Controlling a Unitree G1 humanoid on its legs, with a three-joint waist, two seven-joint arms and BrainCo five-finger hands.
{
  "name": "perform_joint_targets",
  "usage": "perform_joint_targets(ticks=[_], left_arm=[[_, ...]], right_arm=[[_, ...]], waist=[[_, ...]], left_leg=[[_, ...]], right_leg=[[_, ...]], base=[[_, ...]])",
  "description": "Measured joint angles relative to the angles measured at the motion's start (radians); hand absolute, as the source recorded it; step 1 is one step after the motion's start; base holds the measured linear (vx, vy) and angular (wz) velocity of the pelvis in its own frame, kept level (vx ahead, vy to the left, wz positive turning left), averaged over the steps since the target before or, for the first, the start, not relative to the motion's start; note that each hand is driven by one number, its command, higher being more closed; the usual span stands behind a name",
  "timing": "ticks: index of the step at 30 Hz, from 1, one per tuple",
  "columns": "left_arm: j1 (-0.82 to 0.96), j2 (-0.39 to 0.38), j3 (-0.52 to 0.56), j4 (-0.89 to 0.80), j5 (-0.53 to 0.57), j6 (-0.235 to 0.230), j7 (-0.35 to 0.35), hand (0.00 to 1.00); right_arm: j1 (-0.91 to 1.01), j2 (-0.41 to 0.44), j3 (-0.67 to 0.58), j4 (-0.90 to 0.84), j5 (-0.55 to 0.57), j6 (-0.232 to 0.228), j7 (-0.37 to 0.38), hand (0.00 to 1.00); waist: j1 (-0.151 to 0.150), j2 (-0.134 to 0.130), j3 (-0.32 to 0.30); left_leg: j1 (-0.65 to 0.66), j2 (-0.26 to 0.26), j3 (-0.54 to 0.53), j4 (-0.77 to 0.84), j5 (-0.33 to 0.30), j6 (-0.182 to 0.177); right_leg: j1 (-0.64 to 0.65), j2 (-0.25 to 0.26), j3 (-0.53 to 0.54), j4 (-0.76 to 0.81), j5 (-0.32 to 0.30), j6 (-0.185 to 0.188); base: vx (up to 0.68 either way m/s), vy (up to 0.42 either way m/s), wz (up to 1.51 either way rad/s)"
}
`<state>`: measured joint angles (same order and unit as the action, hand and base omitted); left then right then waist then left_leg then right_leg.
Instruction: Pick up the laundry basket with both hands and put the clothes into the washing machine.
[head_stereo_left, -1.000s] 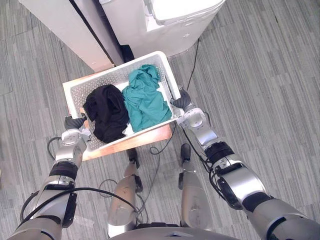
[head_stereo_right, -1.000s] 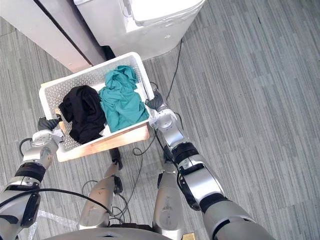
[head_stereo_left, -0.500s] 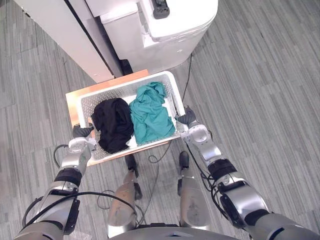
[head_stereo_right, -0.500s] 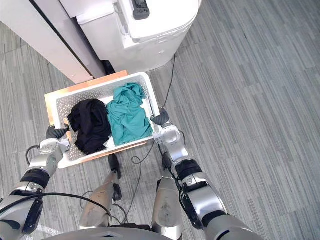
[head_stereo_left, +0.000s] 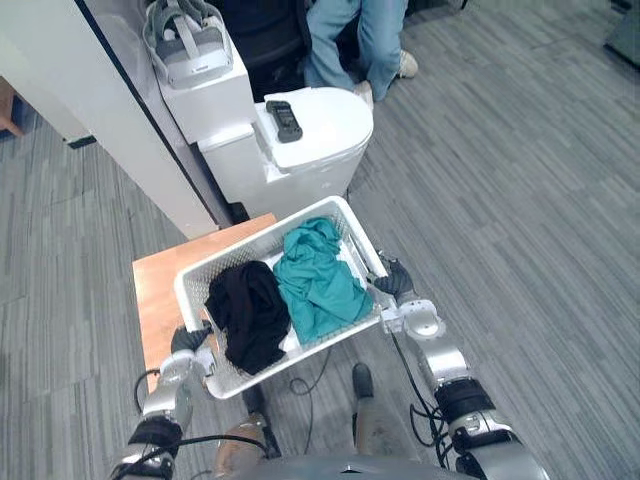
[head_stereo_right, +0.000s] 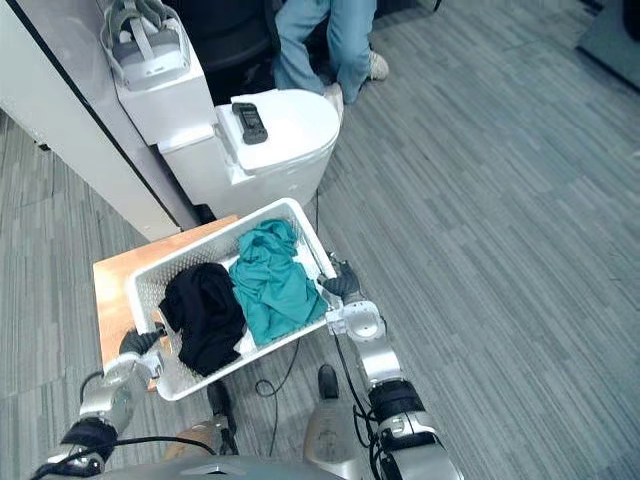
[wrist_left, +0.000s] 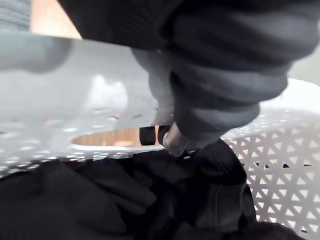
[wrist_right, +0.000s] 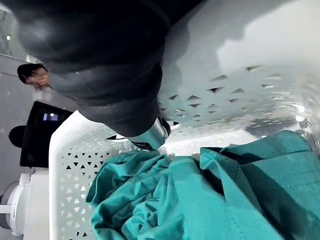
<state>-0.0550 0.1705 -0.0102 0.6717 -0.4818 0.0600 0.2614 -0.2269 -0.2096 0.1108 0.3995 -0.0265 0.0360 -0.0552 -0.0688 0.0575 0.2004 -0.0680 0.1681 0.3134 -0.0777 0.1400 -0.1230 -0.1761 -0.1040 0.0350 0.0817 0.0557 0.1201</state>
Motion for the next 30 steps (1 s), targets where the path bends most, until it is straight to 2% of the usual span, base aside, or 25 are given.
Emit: perform_joint_targets(ticks=[3, 4, 5, 6, 7, 8, 9, 10, 11, 12, 14, 15, 16, 17, 18, 19, 22, 24, 25, 26, 27, 28, 29, 30], left_arm=[[0.051, -0.02, 0.012, 0.0, -0.009, -0.004, -0.006, 1.0], [0.063, -0.028, 0.013, -0.003, -0.009, -0.004, -0.008, 1.0], [0.069, -0.033, 0.015, -0.009, -0.009, -0.005, -0.008, 1.0], [0.08, -0.034, 0.012, -0.023, -0.009, -0.005, -0.012, 1.0], [0.079, -0.037, 0.019, -0.031, -0.008, -0.004, -0.019, 1.0], [0.081, -0.049, 0.026, -0.032, -0.008, -0.004, -0.021, 1.0], [0.1, -0.079, 0.05, -0.036, -0.008, -0.016, -0.026, 1.0], [0.13, -0.083, 0.045, -0.047, -0.008, -0.017, -0.029, 1.0], [0.152, -0.083, 0.044, -0.077, -0.008, -0.018, -0.038, 1.0], [0.15, -0.08, 0.047, -0.089, -0.008, -0.018, -0.039, 1.0], [0.153, -0.058, 0.047, -0.113, -0.008, -0.018, -0.039, 1.0], [0.155, -0.055, 0.047, -0.119, -0.008, -0.018, -0.04, 1.0], [0.162, -0.058, 0.048, -0.151, -0.008, -0.017, -0.042, 1.0], [0.168, -0.057, 0.047, -0.168, -0.007, -0.016, -0.042, 1.0], [0.169, -0.052, 0.047, -0.171, -0.006, -0.013, -0.042, 1.0], [0.188, -0.045, 0.041, -0.176, -0.005, -0.009, -0.042, 1.0], [0.199, -0.027, 0.01, -0.2, 0.009, 0.0, -0.046, 1.0], [0.2, -0.024, -0.008, -0.218, 0.039, 0.01, -0.047, 1.0], [0.201, -0.022, -0.016, -0.22, 0.064, 0.012, -0.051, 1.0], [0.2, -0.021, -0.018, -0.223, 0.088, 0.017, -0.053, 1.0], [0.2, -0.02, -0.018, -0.225, 0.101, 0.02, -0.055, 1.0], [0.202, -0.021, -0.014, -0.226, 0.122, 0.027, -0.061, 1.0], [0.202, -0.026, -0.011, -0.228, 0.145, 0.03, -0.069, 1.0], [0.207, -0.022, 0.001, -0.234, 0.156, 0.03, -0.073, 1.0]], right_arm=[[0.044, 0.0, -0.001, -0.041, 0.0, 0.0, 0.026, 1.0], [0.066, -0.001, -0.008, -0.07, 0.0, 0.0, 0.028, 1.0], [0.073, -0.001, -0.011, -0.08, 0.0, 0.0, 0.028, 1.0], [0.081, -0.001, -0.015, -0.084, 0.002, -0.001, 0.028, 1.0], [0.085, 0.008, -0.02, -0.089, 0.003, -0.006, 0.029, 1.0], [0.085, 0.006, -0.02, -0.094, 0.003, -0.006, 0.029, 1.0], [0.096, -0.002, -0.023, -0.111, 0.003, -0.007, 0.029, 1.0], [0.108, -0.002, -0.034, -0.112, 0.019, -0.013, 0.027, 1.0], [0.118, 0.003, -0.037, -0.117, 0.029, -0.026, 0.027, 1.0], [0.119, 0.009, -0.043, -0.117, 0.031, -0.032, 0.026, 1.0], [0.122, 0.027, -0.046, -0.119, 0.039, -0.038, 0.024, 1.0], [0.127, 0.032, -0.046, -0.13, 0.039, -0.04, 0.024, 1.0], [0.139, 0.029, -0.047, -0.153, 0.039, -0.041, 0.024, 1.0], [0.156, 0.046, -0.069, -0.153, 0.042, -0.044, 0.024, 1.0], [0.173, 0.064, -0.082, -0.155, 0.048, -0.043, 0.024, 1.0], [0.224, 0.083, -0.095, -0.176, 0.062, -0.041, 0.024, 1.0], [0.328, 0.095, -0.114, -0.246, 0.094, -0.044, 0.023, 1.0], [0.376, 0.114, -0.143, -0.265, 0.102, -0.044, 0.02, 1.0], [0.402, 0.128, -0.156, -0.275, 0.102, -0.046, 0.02, 1.0], [0.427, 0.142, -0.164, -0.281, 0.103, -0.052, 0.02, 1.0], [0.441, 0.149, -0.166, -0.289, 0.103, -0.051, 0.018, 1.0], [0.457, 0.158, -0.17, -0.297, 0.103, -0.051, 0.017, 1.0], [0.468, 0.166, -0.17, -0.3, 0.103, -0.051, 0.011, 1.0], [0.467, 0.175, -0.17, -0.298, 0.103, -0.051, 0.01, 1.0]], waist=[[0.004, 0.001, -0.009], [0.005, 0.006, -0.013], [0.003, 0.01, -0.015], [0.0, 0.025, -0.013], [0.006, 0.016, -0.014], [0.013, 0.015, -0.014], [0.023, 0.027, -0.013], [0.025, 0.047, -0.025], [0.01, 0.06, -0.033], [0.006, 0.07, -0.039], [-0.01, 0.039, -0.046], [-0.018, 0.04, -0.048], [-0.023, 0.053, -0.048], [-0.02, 0.051, -0.044], [-0.014, 0.029, -0.04], [-0.024, 0.005, -0.053], [-0.046, -0.036, -0.052], [-0.044, -0.053, -0.044], [-0.045, -0.063, -0.038], [-0.047, -0.075, -0.031], [-0.047, -0.081, -0.028], [-0.047, -0.083, -0.026], [-0.044, -0.074, -0.017], [-0.026, -0.086, -0.024]], left_leg=[[-0.039, 0.025, -0.028, 0.058, -0.012, -0.011], [-0.088, 0.041, -0.06, 0.118, -0.028, 0.0], [-0.115, 0.05, -0.078, 0.149, -0.028, -0.001], [-0.146, 0.07, -0.128, 0.164, -0.01, -0.012], [-0.18, 0.061, -0.157, 0.273, -0.08, -0.014], [-0.235, 0.057, -0.18, 0.473, -0.178, 0.003], [-0.267, 0.03, -0.207, 0.766, -0.286, 0.017], [-0.223, -0.006, -0.215, 0.882, -0.306, -0.002], [-0.177, -0.031, -0.236, 0.878, -0.347, 0.004], [-0.17, -0.041, -0.247, 0.85, -0.354, 0.001], [-0.116, -0.098, -0.264, 0.708, -0.372, 0.001], [-0.099, -0.106, -0.282, 0.678, -0.395, 0.005], [-0.083, -0.102, -0.308, 0.646, -0.462, 0.018], [-0.07, -0.085, -0.315, 0.598, -0.531, 0.05], [-0.07, -0.092, -0.302, 0.594, -0.525, 0.051], [-0.078, -0.111, -0.306, 0.58, -0.517, 0.066], [-0.108, -0.148, -0.297, 0.582, -0.489, 0.088], [-0.112, -0.161, -0.272, 0.583, -0.477, 0.096], [-0.111, -0.163, -0.252, 0.585, -0.474, 0.102], [-0.11, -0.161, -0.225, 0.591, -0.471, 0.105], [-0.109, -0.158, -0.213, 0.596, -0.466, 0.114], [-0.1, -0.143, -0.192, 0.587, -0.456, 0.122], [-0.084, -0.097, -0.131, 0.545, -0.431, 0.142], [-0.07, -0.055, -0.054, 0.509, -0.407, 0.149]], right_leg=[[-0.006, 0.019, -0.023, 0.015, -0.012, -0.014], [-0.023, 0.027, -0.048, 0.04, -0.022, -0.027], [-0.037, 0.033, -0.061, 0.064, -0.03, -0.038], [-0.054, 0.061, -0.076, 0.101, -0.046, -0.066], [-0.067, 0.037, -0.102, 0.116, -0.059, -0.069], [-0.08, 0.029, -0.097, 0.142, -0.061, -0.069], [-0.074, 0.021, -0.069, 0.17, -0.063, -0.067], [-0.066, 0.022, -0.04, 0.175, -0.058, -0.06], [-0.072, 0.029, -0.018, 0.177, -0.049, -0.05], [-0.075, 0.031, -0.01, 0.176, -0.042, -0.046], [-0.074, 0.008, 0.026, 0.093, -0.012, -0.049], [-0.073, 0.005, 0.03, 0.069, 0.007, -0.051], [-0.086, 0.025, 0.03, 0.055, 0.044, -0.043], [-0.1, 0.047, 0.043, 0.051, 0.065, -0.033], [-0.098, 0.039, 0.057, 0.044, 0.067, -0.036], [-0.089, 0.028, 0.07, 0.008, 0.067, -0.036], [-0.095, 0.004, 0.099, -0.028, 0.066, -0.039], [-0.101, -0.002, 0.134, -0.041, 0.063, -0.056], [-0.102, -0.002, 0.15, -0.05, 0.051, -0.074], [-0.104, 0.001, 0.148, -0.057, 0.023, -0.115], [-0.108, 0.006, 0.138, -0.06, -0.008, -0.161], [-0.113, 0.015, 0.108, -0.063, -0.084, -0.233], [-0.126, 0.019, 0.031, -0.037, -0.144, -0.179], [-0.185, 0.023, -0.077, 0.102, -0.093, -0.152]], base=[[0.01, -0.071, 0.16], [-0.03, -0.089, 0.4], [-0.03, -0.142, 0.61], [-0.04, -0.091, 0.67], [-0.06, -0.061, 0.5], [-0.08, 0.024, 0.02], [-0.05, 0.065, -0.48], [-0.06, 0.119, -0.62], [-0.06, 0.13, -0.48], [-0.15, 0.118, -0.32], [-0.18, 0.092, -0.14], [-0.23, 0.137, -0.1], [-0.3, 0.194, -0.27], [-0.27, 0.174, -0.38], [-0.27, 0.151, -0.26], [-0.19, 0.099, 0.0], [-0.17, 0.1, 0.06], [-0.12, 0.084, -0.27], [-0.1, 0.089, -0.43], [-0.1, 0.097, -0.48], [-0.09, 0.106, -0.62], [-0.12, 0.07, -0.88], [-0.17, 0.05, -1.55], [-0.17, -0.002, -1.56]])
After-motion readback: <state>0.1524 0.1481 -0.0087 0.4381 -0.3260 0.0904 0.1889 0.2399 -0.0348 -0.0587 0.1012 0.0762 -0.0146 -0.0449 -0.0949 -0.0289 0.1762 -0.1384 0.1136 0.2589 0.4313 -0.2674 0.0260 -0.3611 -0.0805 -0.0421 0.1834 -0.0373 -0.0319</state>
